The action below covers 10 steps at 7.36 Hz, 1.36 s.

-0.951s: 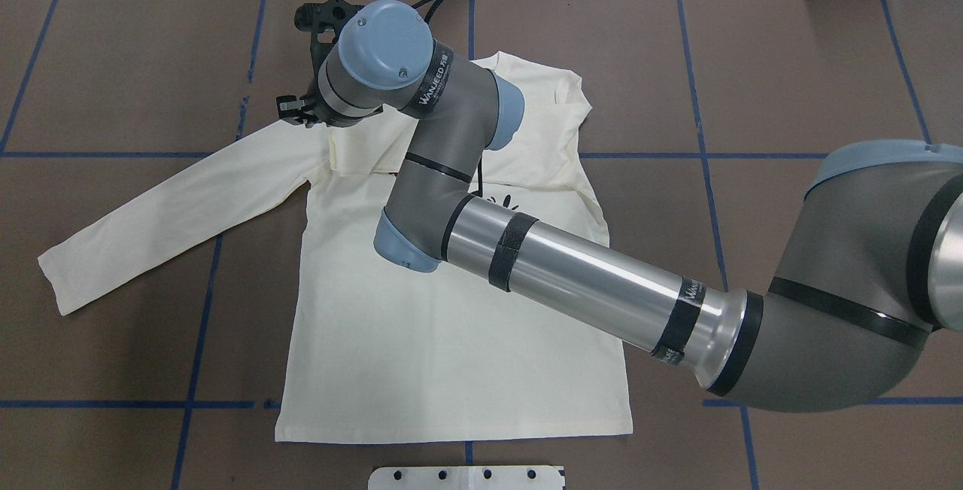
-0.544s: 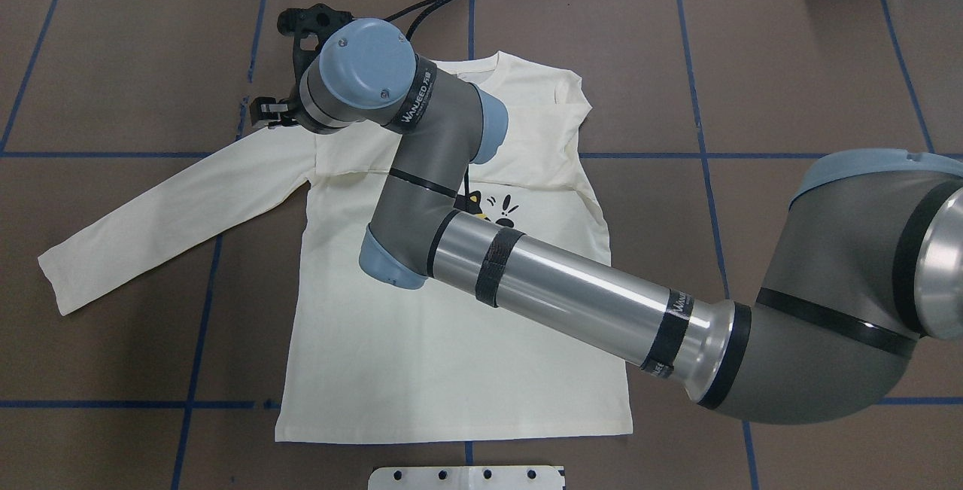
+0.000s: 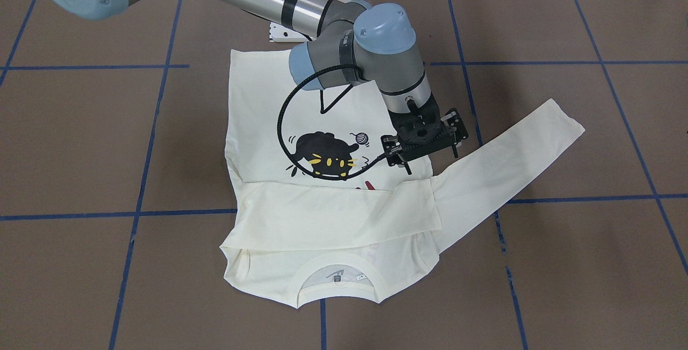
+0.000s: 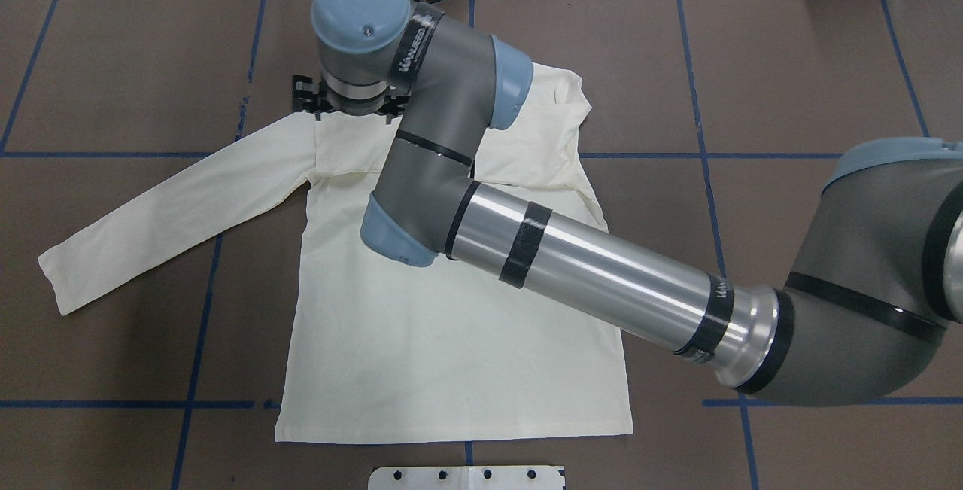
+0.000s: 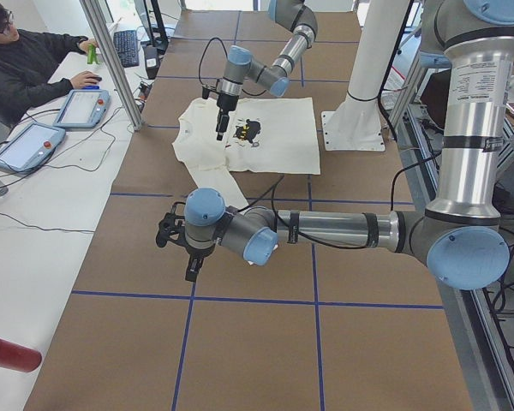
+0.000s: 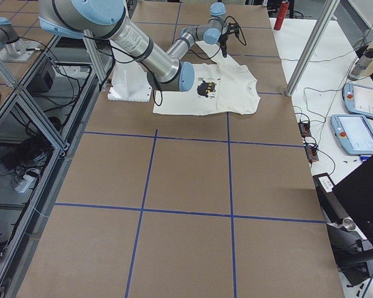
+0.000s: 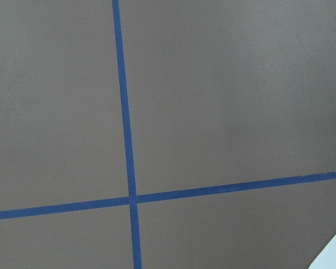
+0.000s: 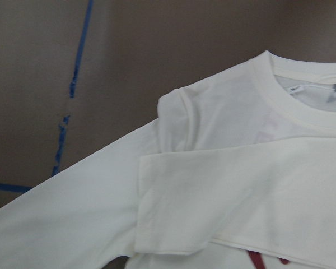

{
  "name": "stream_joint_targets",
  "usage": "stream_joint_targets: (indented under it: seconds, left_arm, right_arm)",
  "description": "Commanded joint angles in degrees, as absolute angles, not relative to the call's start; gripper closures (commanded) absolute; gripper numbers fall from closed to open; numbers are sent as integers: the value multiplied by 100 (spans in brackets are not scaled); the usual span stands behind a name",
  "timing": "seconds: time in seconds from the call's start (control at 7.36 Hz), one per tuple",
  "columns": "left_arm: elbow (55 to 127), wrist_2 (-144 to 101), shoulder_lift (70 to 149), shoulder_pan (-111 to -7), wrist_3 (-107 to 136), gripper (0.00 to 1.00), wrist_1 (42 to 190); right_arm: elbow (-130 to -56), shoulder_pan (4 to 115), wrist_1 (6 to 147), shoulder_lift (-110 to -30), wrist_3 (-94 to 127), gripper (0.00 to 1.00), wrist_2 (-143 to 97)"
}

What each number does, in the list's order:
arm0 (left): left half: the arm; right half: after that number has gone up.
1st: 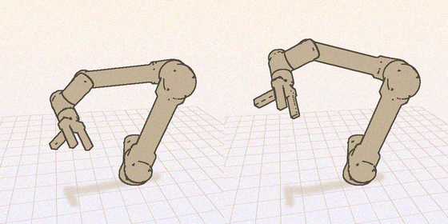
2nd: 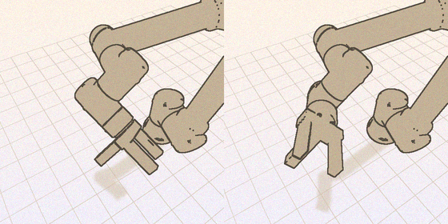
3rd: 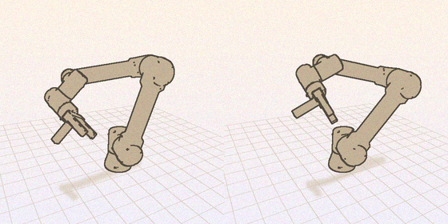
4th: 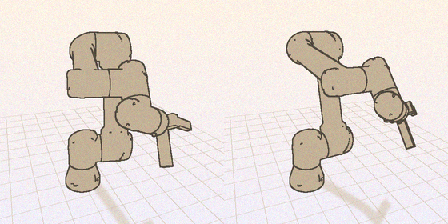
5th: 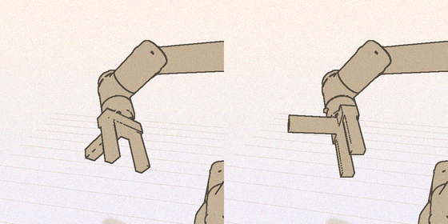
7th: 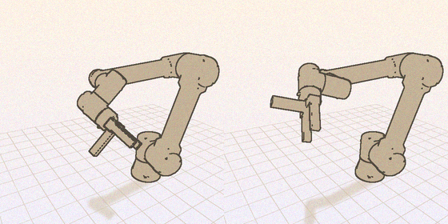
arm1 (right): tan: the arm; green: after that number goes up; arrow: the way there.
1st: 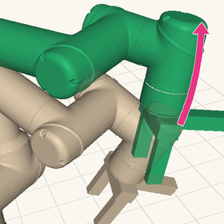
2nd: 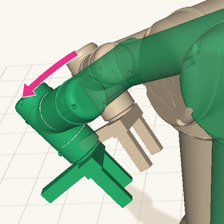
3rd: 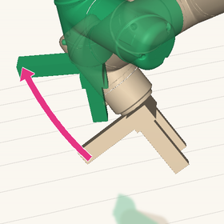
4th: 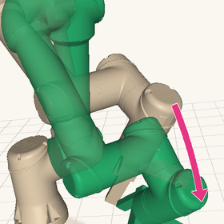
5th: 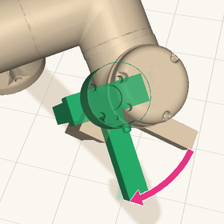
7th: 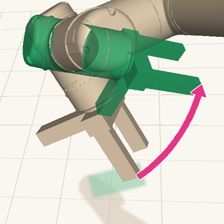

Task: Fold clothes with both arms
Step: 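Release the sleeve and lift the right gripper away while left gripper approaches other cuff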

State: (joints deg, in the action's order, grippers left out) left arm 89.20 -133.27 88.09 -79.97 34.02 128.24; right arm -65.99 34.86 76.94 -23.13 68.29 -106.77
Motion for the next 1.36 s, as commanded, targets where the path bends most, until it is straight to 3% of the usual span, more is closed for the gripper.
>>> stream_joint_targets:
  seconds: [0.0, 0.27, 0.41, 0.54, 1.22]
  left_arm:
    - [9226, -12713, 8117, -7273, 5257, 0, 14110]
    - [10148, -11764, 7429, -6219, 6594, 0, 14115]
    - [10195, -11307, 7383, -5666, 7271, 0, 14124]
    - [10248, -10685, 7383, -4868, 7956, 0, 14107]
    - [9985, -10134, 7251, -4316, 8147, 0, 14098]
  right_arm:
    - [-8113, 4372, 8987, -3517, 6455, 0, -11676]
    - [-9531, 4954, 10032, -4706, 4937, 0, -11900]
    - [-9728, 5088, 10054, -4981, 4609, 0, -11909]
    - [-9747, 5115, 10046, -5096, 4527, 0, -11918]
    - [-9791, 5124, 10011, -5168, 4491, 0, -11927]
